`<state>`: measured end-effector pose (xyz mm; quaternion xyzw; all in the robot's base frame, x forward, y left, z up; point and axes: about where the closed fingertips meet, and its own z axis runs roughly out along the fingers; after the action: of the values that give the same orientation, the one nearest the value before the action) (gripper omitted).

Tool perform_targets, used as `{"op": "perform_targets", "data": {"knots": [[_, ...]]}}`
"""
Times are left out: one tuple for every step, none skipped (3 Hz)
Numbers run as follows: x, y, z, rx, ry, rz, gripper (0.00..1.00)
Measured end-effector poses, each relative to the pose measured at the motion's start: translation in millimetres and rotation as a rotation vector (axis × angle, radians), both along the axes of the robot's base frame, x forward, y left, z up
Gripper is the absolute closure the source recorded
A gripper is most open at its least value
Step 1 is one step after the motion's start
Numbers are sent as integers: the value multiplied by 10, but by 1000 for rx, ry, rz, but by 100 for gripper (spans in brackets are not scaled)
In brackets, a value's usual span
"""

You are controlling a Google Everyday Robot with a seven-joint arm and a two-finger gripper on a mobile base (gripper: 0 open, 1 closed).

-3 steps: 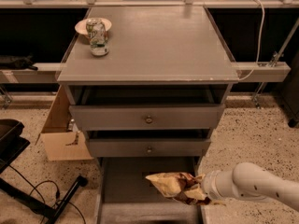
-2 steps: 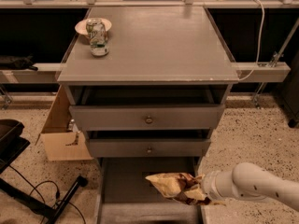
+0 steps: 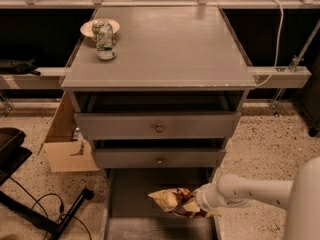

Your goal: Place brown chip bag into bottom drawer

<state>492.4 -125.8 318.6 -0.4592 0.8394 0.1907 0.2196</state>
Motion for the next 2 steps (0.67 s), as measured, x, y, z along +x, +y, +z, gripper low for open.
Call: {"op": "perform_targets", "data": {"knots": [[157, 112, -685, -6, 38, -34, 98], [124, 117, -658, -5, 40, -31, 74]]}}
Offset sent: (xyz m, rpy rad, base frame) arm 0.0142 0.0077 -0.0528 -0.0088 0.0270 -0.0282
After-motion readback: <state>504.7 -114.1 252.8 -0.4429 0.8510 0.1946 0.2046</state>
